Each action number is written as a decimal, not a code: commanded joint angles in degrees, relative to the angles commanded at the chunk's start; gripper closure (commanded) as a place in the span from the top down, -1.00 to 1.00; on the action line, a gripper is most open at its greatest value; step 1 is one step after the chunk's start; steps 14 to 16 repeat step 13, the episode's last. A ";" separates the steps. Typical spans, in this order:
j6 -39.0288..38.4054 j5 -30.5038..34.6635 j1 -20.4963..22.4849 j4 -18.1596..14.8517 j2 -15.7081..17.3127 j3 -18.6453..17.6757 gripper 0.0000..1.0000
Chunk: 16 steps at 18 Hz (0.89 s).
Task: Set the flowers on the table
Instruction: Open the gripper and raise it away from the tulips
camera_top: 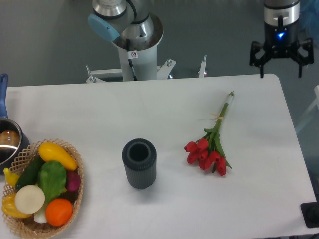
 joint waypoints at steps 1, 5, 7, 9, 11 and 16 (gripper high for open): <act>0.27 -0.35 0.44 -0.09 0.09 0.00 1.00; 0.27 -2.11 1.23 0.09 0.44 0.00 1.00; 0.36 -2.29 1.84 0.09 0.70 0.00 1.00; 0.27 -2.38 1.94 0.18 0.79 0.00 1.00; 0.27 -3.43 2.11 0.26 0.71 0.08 1.00; 0.27 -3.87 2.37 0.35 0.71 0.08 1.00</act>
